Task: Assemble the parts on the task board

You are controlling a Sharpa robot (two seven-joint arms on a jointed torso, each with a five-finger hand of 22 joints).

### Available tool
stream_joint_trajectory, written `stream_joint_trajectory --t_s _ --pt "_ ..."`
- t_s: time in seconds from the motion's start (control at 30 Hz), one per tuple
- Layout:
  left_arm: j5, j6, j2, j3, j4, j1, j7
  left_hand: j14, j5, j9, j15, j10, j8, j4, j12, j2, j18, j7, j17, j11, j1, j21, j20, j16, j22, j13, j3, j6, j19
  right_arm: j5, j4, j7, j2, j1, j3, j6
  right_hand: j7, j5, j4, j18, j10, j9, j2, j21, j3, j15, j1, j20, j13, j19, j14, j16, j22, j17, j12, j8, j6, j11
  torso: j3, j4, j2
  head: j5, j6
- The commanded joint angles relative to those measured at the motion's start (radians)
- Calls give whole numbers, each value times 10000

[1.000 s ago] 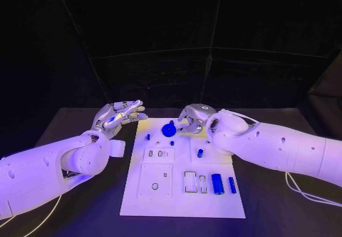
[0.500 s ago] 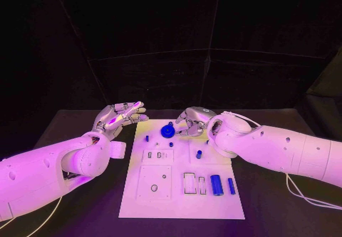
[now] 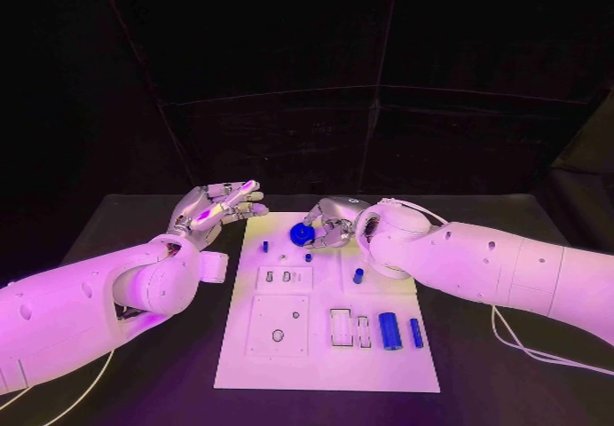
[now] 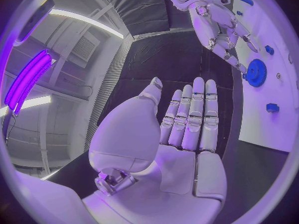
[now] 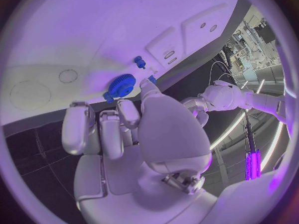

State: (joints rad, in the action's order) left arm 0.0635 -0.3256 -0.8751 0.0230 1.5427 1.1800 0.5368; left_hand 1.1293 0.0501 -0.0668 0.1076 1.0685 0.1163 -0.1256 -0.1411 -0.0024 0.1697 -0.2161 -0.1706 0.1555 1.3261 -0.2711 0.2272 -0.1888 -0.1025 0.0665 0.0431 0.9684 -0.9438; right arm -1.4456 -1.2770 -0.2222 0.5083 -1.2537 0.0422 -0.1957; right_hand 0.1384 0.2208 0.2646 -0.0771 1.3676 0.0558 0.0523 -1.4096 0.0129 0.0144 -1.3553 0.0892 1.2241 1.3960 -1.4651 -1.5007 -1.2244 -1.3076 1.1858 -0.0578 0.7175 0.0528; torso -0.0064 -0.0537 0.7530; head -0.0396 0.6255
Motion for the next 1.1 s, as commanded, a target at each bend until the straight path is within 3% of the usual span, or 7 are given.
stream_joint_trajectory --t_s 0.03,0.37,0.57,0.73,0.83,0.97,1.1 --pt "-49 136 16 -9 5 18 41 3 -4 9 68 42 -37 60 53 78 138 -24 -9 60 -20 38 -4 42 14 -7 0 71 -86 -5 118 -349 -104 -20 -6 628 -2 48 3 77 87 -22 -109 -65 -83 90 45 -35 44 69 -730 -64 -26 -919 74 70 -232 -34 5 4 -5 3 9" --pt "-49 138 20 -9 -3 18 36 3 -4 9 68 42 -37 60 53 78 138 -24 -9 60 -20 38 -4 42 14 -7 0 71 -86 -29 236 -617 -224 -20 -7 915 23 135 139 102 151 -72 -309 -124 -251 105 386 -62 198 129 -757 -119 -148 -1066 221 117 -1299 -46 14 23 -7 20 25" --pt "-49 135 3 -9 3 18 37 3 -4 9 68 42 -37 60 53 78 138 -24 -9 60 -20 38 -4 42 14 -7 0 71 -86 82 -59 -11 134 -18 -5 -561 49 578 -32 140 306 4 -332 -217 -250 61 244 -34 459 226 -776 -158 -336 -1160 510 7 -754 14 20 25 -8 36 14" --pt "-49 128 -34 -8 6 18 41 3 -4 9 68 42 -37 60 53 78 138 -24 -9 60 -20 38 -4 42 14 -7 0 71 -86 1209 -598 1854 863 -18 -3 -2320 112 795 -398 149 306 166 -446 -244 -50 17 -200 7 530 244 -764 -145 -390 -1129 566 -285 951 68 20 41 -12 34 2" --pt "-49 124 -49 -8 0 18 45 3 -4 9 68 42 -37 60 53 78 138 -24 -9 60 -20 38 -4 42 14 -7 0 71 -86 1874 -888 2661 1274 -19 -3 -2828 126 867 -548 146 267 193 -445 -233 20 4 -358 29 504 227 -754 -129 -371 -1093 522 -349 1435 80 20 65 -17 43 -9" --pt "-49 102 -68 -8 -37 17 50 3 -4 9 68 42 -37 60 53 78 138 -24 -9 60 -20 38 -4 42 14 -7 0 71 -86 3073 -1265 3361 2018 -25 -3 -3043 163 858 -755 127 156 163 -324 -187 45 -14 -531 51 386 171 -731 -91 -283 -1012 365 -310 1544 104 44 80 -14 81 -41" --pt "-49 33 -74 -7 -64 17 20 8 -4 8 67 56 -47 86 65 91 140 -19 -16 55 -3 50 -4 64 25 -6 -1 82 -90 3801 -1460 3613 2782 -36 -2 -2549 268 769 -1069 123 -71 57 -70 -168 -11 -96 -805 108 125 145 -763 -154 -258 -1191 38 -53 850 199 49 113 -21 4 -85"
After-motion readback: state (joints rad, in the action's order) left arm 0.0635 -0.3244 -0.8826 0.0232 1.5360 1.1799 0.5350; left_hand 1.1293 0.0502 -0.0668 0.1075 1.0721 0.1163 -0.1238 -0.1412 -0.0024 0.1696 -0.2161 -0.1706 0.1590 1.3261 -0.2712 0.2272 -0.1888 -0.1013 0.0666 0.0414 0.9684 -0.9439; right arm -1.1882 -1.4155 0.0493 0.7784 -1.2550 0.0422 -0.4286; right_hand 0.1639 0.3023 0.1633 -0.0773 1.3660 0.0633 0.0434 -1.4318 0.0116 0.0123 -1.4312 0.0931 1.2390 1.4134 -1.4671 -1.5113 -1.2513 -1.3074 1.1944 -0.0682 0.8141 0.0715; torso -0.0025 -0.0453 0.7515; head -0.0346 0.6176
